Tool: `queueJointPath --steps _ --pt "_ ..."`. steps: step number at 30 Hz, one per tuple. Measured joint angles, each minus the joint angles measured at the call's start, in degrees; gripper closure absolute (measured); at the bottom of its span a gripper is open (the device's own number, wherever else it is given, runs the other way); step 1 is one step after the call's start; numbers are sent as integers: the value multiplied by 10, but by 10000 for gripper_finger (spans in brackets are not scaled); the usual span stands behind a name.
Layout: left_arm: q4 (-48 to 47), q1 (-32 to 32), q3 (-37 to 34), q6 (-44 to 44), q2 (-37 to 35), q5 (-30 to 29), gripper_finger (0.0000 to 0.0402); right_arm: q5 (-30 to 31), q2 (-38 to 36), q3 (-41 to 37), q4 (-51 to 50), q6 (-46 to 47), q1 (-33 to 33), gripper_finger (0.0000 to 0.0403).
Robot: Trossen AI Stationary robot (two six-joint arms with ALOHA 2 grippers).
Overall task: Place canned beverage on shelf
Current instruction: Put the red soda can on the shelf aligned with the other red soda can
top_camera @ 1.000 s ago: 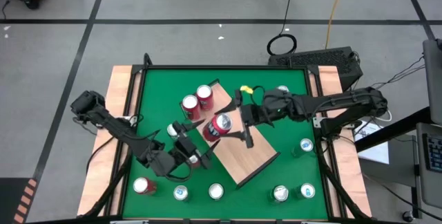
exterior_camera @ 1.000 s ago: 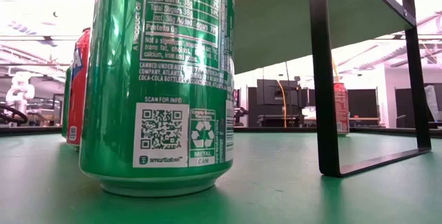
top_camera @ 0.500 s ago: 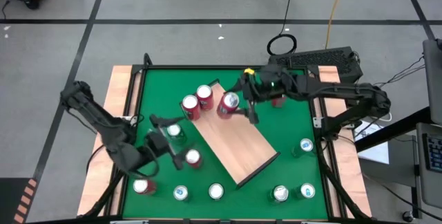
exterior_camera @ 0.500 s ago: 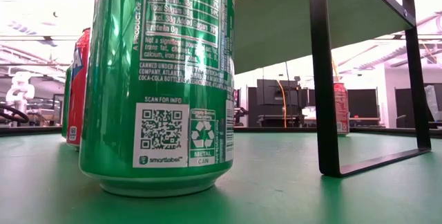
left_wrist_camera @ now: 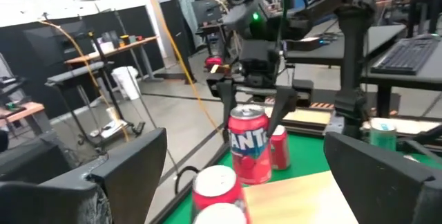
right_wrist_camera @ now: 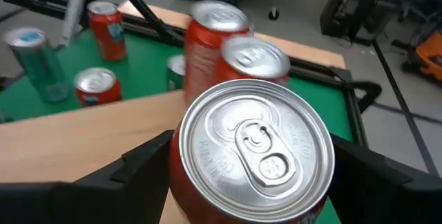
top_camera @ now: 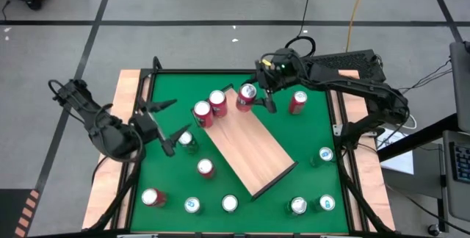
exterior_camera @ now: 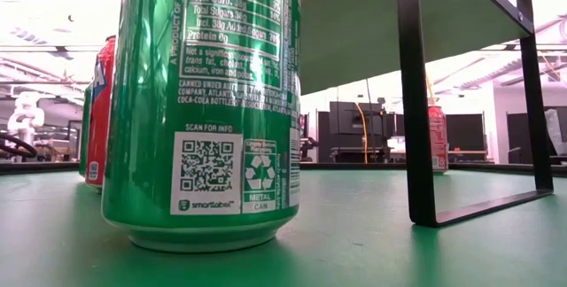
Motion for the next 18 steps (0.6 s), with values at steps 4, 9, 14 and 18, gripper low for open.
queueJointPath --steps 4,9,14,18 --pt "-18 14 0 0 -3 0 18 3 21 15 -2 -8 -13 101" --pt "-38 29 0 -14 -4 0 18 1 40 19 12 -14 -24 101" --pt "-43 38 0 -15 -4 0 17 3 49 19 13 -19 -26 99" --pt "-44 46 0 -16 -4 1 17 2 64 19 26 -21 -25 97"
